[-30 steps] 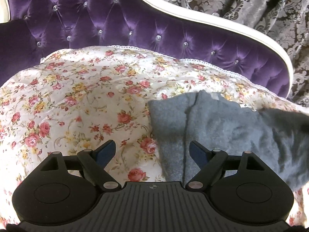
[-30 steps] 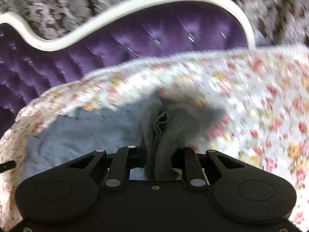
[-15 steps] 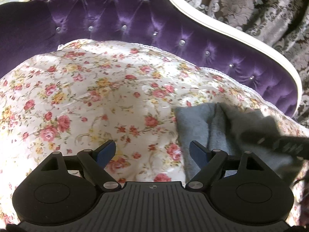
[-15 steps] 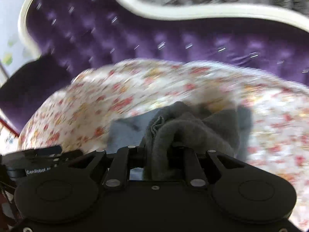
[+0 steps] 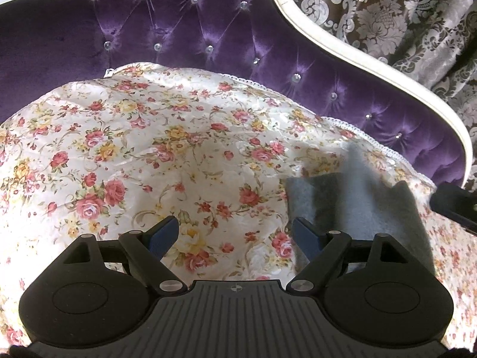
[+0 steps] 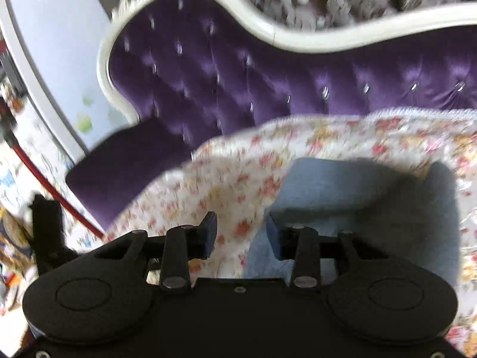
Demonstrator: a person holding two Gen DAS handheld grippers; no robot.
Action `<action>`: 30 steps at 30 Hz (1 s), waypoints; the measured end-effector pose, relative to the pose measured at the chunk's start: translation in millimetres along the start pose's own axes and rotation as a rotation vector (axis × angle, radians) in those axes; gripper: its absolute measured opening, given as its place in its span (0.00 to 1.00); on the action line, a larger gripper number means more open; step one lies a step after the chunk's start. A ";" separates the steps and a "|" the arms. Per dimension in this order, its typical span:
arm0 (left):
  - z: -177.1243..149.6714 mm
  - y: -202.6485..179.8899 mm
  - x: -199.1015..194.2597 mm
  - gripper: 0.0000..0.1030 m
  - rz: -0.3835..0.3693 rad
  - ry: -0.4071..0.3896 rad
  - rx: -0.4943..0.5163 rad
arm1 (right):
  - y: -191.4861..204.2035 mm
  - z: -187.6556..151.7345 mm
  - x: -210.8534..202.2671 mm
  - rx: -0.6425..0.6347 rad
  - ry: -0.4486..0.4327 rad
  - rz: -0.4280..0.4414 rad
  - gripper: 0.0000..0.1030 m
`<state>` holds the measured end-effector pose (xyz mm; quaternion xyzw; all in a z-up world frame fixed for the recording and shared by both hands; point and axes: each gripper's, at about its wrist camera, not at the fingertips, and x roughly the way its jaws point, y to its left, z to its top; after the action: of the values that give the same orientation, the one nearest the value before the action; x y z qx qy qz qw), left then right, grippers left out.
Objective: Fold small clothes
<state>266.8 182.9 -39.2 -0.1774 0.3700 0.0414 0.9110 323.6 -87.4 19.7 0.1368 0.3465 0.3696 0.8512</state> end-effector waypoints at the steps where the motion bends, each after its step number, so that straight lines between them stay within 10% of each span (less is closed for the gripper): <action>1: -0.9 -2.1 -2.0 0.80 -0.011 -0.008 0.004 | -4.7 1.0 -9.9 0.011 -0.023 -0.013 0.48; 13: -24.1 -54.7 -10.0 0.80 -0.114 -0.093 0.186 | -19.1 -57.4 -28.0 -0.138 -0.049 -0.281 0.49; 25: -39.8 -89.9 20.7 0.78 -0.107 -0.034 0.318 | 21.5 -103.0 6.3 -0.359 0.037 -0.067 0.52; 30: -47.8 -60.3 43.2 0.78 -0.148 0.063 0.168 | 6.5 -96.7 -30.5 -0.362 0.013 -0.108 0.54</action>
<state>279.0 107.3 -83.0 -0.1284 0.3866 -0.0629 0.9111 238.5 -107.3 -32.0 -0.0397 0.2866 0.3807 0.8783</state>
